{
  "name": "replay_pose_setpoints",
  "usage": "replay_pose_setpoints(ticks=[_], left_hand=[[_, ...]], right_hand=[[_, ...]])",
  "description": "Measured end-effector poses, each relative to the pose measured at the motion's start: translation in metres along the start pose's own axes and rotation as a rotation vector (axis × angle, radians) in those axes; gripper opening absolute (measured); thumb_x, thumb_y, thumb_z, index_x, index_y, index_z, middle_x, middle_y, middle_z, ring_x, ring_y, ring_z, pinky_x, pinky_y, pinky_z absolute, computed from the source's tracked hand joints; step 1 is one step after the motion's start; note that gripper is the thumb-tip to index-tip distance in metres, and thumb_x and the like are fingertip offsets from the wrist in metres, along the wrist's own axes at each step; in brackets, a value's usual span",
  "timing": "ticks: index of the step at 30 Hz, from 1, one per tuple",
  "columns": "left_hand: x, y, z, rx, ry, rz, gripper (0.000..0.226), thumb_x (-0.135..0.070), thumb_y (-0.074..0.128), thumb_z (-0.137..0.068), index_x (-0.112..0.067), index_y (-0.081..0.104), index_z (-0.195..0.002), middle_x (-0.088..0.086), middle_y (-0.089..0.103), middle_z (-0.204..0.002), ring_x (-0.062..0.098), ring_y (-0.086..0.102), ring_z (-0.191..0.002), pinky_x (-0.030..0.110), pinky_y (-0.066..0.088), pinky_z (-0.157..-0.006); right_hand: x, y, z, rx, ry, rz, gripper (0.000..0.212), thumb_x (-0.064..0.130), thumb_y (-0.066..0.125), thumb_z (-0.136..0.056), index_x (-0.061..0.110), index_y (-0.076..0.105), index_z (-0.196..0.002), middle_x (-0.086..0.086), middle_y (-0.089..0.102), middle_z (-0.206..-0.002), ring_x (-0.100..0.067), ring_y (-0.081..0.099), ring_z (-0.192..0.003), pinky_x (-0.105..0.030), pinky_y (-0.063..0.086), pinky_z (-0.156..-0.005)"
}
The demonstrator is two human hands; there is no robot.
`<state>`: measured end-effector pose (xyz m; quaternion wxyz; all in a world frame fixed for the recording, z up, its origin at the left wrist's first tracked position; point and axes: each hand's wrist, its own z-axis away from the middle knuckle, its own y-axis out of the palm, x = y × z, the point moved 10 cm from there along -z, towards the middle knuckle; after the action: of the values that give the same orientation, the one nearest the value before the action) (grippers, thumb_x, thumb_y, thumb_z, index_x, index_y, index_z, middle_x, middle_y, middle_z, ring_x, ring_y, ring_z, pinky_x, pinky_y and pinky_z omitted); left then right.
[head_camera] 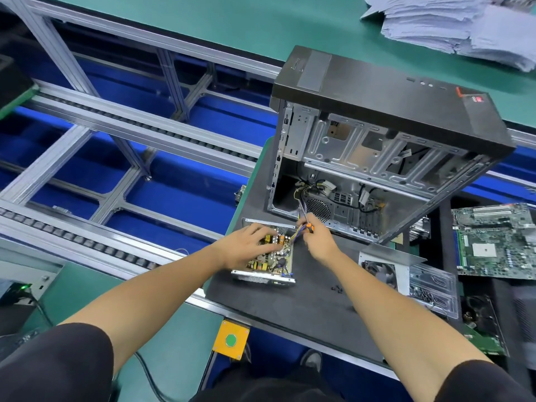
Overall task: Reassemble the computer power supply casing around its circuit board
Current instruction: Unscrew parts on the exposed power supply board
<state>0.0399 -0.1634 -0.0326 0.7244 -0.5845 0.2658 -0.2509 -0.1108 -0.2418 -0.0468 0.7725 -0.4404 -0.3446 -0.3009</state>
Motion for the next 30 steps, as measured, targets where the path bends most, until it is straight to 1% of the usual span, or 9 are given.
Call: replay_pose_setpoints(ticks=[4,7,11,14,16,21,26,28,30], left_hand=[[0.008,0.001,0.005,-0.037,-0.031,0.059,0.094,-0.005,0.079,-0.069,-0.027,0.036,-0.150,0.009,0.027,-0.154,0.031,0.034,-0.136,0.042,0.055,-0.093],[0.014,-0.012,0.015,-0.205,-0.051,0.053,0.098,-0.040,0.089,-0.066,-0.030,0.039,-0.150,0.007,0.039,-0.151,0.027,0.043,-0.131,0.040,0.049,-0.102],[0.054,-0.006,0.057,-0.477,-0.500,0.394,0.132,-0.057,0.098,-0.043,-0.011,0.032,-0.147,0.009,0.032,-0.145,0.025,0.032,-0.133,0.041,0.029,-0.114],[0.068,0.044,0.071,-0.313,-0.762,0.913,0.145,-0.047,0.101,-0.049,-0.015,0.009,-0.157,0.003,0.027,-0.156,0.012,0.031,-0.138,0.027,0.027,-0.116],[0.065,0.057,0.068,-0.239,-0.750,1.045,0.147,-0.047,0.100,-0.051,-0.028,0.001,-0.158,-0.009,0.030,-0.156,0.007,0.033,-0.136,0.026,0.030,-0.113],[0.072,0.053,0.065,-0.222,-0.737,0.973,0.135,-0.059,0.098,-0.043,-0.031,0.026,-0.154,-0.014,0.040,-0.149,0.006,0.044,-0.132,0.026,0.038,-0.111],[0.074,0.053,0.064,-0.220,-0.756,0.939,0.134,-0.061,0.097,-0.041,-0.030,0.028,-0.152,-0.014,0.045,-0.149,0.009,0.048,-0.133,0.034,0.043,-0.113],[0.074,0.054,0.064,-0.205,-0.759,0.936,0.136,-0.061,0.097,-0.042,-0.029,0.025,-0.153,-0.013,0.044,-0.151,0.010,0.048,-0.135,0.035,0.042,-0.115],[0.074,0.057,0.065,-0.186,-0.763,0.934,0.137,-0.060,0.097,-0.044,-0.029,0.022,-0.154,-0.013,0.043,-0.153,0.010,0.046,-0.137,0.035,0.041,-0.115]], right_hand=[[0.006,0.003,-0.005,0.000,0.024,-0.147,0.048,-0.022,0.033,-0.085,0.011,0.055,-0.111,-0.010,0.052,-0.091,-0.019,0.049,-0.077,-0.033,0.033,-0.061],[0.004,0.009,-0.009,0.056,0.039,-0.145,0.059,-0.025,0.032,-0.081,0.009,0.050,-0.126,-0.019,0.053,-0.105,-0.034,0.057,-0.107,-0.028,0.042,-0.060],[-0.001,0.016,-0.011,0.077,0.046,-0.217,0.068,-0.027,0.030,-0.083,0.009,0.041,-0.140,-0.018,0.042,-0.100,-0.058,0.039,-0.123,-0.022,0.040,-0.051],[-0.002,0.020,-0.012,0.111,0.044,-0.179,0.075,-0.025,0.034,-0.084,0.020,0.039,-0.143,-0.019,0.041,-0.096,-0.056,0.044,-0.101,-0.028,0.041,-0.058],[-0.003,0.024,-0.012,0.154,0.042,-0.111,0.081,-0.022,0.038,-0.084,0.031,0.036,-0.145,-0.011,0.038,-0.091,-0.033,0.040,-0.079,-0.033,0.041,-0.063],[-0.003,0.027,-0.013,0.160,0.034,-0.097,0.091,-0.021,0.040,-0.084,0.038,0.028,-0.153,0.000,0.046,-0.113,-0.018,0.044,-0.074,-0.036,0.045,-0.068],[0.004,0.029,-0.013,0.164,-0.011,-0.153,0.097,-0.021,0.039,-0.081,0.043,0.026,-0.154,0.005,0.038,-0.141,-0.009,0.048,-0.064,-0.034,0.049,-0.066],[0.011,0.031,-0.011,0.192,-0.041,-0.152,0.100,-0.021,0.039,-0.082,0.047,0.023,-0.154,0.005,0.022,-0.160,-0.021,0.060,-0.086,-0.033,0.051,-0.067],[0.014,0.034,-0.012,0.215,-0.056,-0.163,0.103,-0.021,0.040,-0.083,0.050,0.019,-0.154,0.012,0.009,-0.166,-0.039,0.048,-0.124,-0.031,0.051,-0.067]])
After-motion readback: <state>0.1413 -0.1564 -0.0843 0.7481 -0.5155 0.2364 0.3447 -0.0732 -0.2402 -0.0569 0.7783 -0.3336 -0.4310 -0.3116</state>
